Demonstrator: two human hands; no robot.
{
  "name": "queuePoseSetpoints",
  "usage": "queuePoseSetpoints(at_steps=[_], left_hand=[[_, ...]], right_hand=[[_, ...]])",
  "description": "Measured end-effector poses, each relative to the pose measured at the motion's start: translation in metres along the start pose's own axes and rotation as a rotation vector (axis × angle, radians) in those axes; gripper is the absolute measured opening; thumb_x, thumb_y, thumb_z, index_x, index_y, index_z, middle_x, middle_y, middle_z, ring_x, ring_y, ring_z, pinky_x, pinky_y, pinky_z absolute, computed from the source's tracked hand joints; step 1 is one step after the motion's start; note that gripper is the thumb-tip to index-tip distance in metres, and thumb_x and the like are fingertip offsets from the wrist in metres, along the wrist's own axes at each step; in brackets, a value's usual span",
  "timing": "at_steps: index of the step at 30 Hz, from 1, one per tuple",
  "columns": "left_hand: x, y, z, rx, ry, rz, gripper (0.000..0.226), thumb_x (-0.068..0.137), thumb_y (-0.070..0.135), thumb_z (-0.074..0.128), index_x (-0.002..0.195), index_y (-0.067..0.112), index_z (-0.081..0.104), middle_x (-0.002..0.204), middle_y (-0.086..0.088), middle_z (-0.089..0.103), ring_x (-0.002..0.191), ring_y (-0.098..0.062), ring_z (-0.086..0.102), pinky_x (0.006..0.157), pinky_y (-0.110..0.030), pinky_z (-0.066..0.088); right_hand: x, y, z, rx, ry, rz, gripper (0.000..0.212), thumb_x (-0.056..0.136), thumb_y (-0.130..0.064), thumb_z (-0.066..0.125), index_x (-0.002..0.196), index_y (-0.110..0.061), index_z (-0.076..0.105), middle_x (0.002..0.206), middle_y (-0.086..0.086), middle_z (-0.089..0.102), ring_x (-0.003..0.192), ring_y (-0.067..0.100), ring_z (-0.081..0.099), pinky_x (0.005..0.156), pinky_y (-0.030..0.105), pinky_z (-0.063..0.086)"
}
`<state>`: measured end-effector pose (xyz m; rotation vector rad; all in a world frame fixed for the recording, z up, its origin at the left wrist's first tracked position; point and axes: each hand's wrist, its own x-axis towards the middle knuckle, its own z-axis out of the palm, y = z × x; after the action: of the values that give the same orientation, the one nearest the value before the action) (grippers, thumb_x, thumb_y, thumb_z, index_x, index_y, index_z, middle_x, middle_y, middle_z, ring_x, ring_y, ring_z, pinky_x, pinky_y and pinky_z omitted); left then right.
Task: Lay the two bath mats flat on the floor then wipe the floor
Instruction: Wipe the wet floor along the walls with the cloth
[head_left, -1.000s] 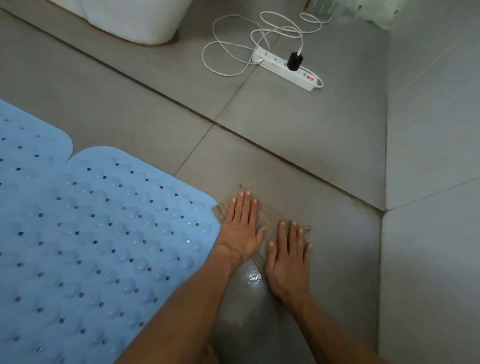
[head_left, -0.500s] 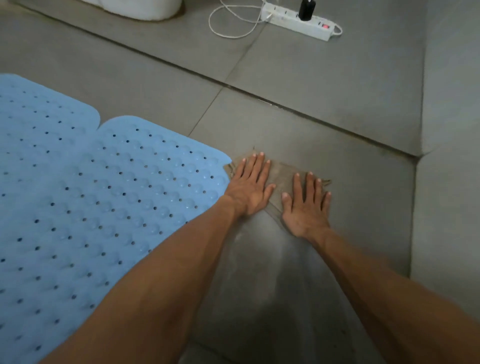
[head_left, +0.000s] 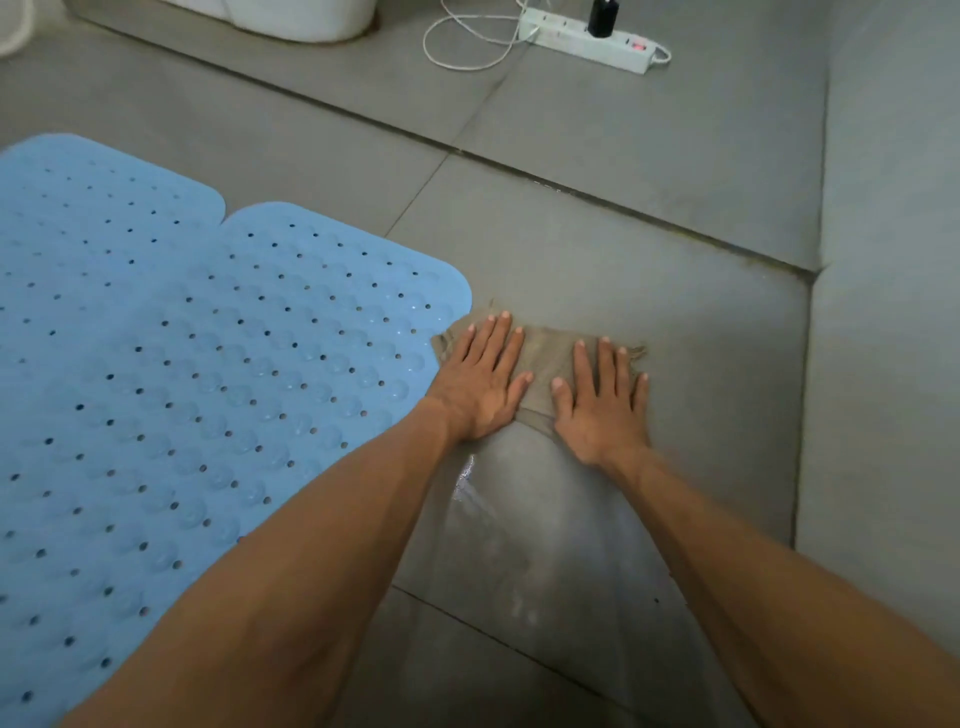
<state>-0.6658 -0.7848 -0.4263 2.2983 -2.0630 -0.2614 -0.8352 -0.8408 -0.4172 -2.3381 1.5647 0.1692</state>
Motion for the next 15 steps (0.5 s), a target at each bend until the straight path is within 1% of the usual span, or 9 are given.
queuePoseSetpoints(at_steps=[2, 7, 9, 12, 15], left_hand=[[-0.027, 0.005, 0.003, -0.005, -0.016, -0.032, 0.078, 0.089, 0.052, -0.009, 0.154, 0.011, 0.001, 0.162, -0.011, -0.007, 0.149, -0.025, -0.008, 0.121, -0.044, -0.002], [-0.067, 0.013, 0.002, -0.027, -0.075, -0.062, 0.079, 0.086, 0.052, -0.011, 0.154, 0.011, -0.005, 0.161, -0.01, -0.014, 0.148, -0.024, -0.014, 0.121, -0.044, -0.007], [-0.07, 0.012, -0.001, -0.022, -0.098, -0.053, 0.08, 0.085, 0.054, -0.012, 0.153, 0.012, -0.007, 0.161, -0.01, -0.016, 0.148, -0.024, -0.016, 0.12, -0.043, -0.01], [-0.067, 0.013, -0.009, -0.035, -0.148, -0.059, 0.078, 0.086, 0.055, -0.01, 0.153, 0.013, -0.011, 0.16, -0.008, -0.02, 0.147, -0.023, -0.02, 0.119, -0.043, -0.014], [-0.067, 0.014, -0.013, -0.047, -0.21, -0.065, 0.079, 0.085, 0.056, -0.01, 0.152, 0.014, -0.014, 0.159, -0.008, -0.024, 0.145, -0.022, -0.024, 0.119, -0.044, -0.014]], right_hand=[[-0.016, -0.002, 0.005, -0.004, 0.014, -0.026, 0.065, 0.102, -0.053, 0.014, 0.158, -0.027, -0.004, 0.166, 0.001, -0.015, 0.152, 0.022, -0.019, 0.121, 0.05, -0.015], [-0.046, -0.002, 0.017, -0.035, 0.091, -0.098, 0.065, 0.1, -0.053, 0.013, 0.159, -0.026, 0.003, 0.167, 0.002, -0.007, 0.153, 0.022, -0.011, 0.122, 0.051, -0.008], [-0.05, -0.003, 0.02, -0.033, 0.115, -0.095, 0.066, 0.1, -0.054, 0.012, 0.159, -0.027, 0.004, 0.167, 0.001, -0.006, 0.153, 0.021, -0.01, 0.123, 0.051, -0.008], [-0.05, -0.001, 0.024, -0.022, 0.135, -0.087, 0.065, 0.1, -0.054, 0.011, 0.159, -0.028, 0.001, 0.167, -0.001, -0.01, 0.153, 0.018, -0.013, 0.123, 0.051, -0.006], [-0.051, 0.002, 0.027, -0.008, 0.175, -0.096, 0.066, 0.099, -0.055, 0.014, 0.159, -0.027, 0.008, 0.167, 0.0, -0.002, 0.154, 0.019, -0.005, 0.123, 0.052, -0.002]])
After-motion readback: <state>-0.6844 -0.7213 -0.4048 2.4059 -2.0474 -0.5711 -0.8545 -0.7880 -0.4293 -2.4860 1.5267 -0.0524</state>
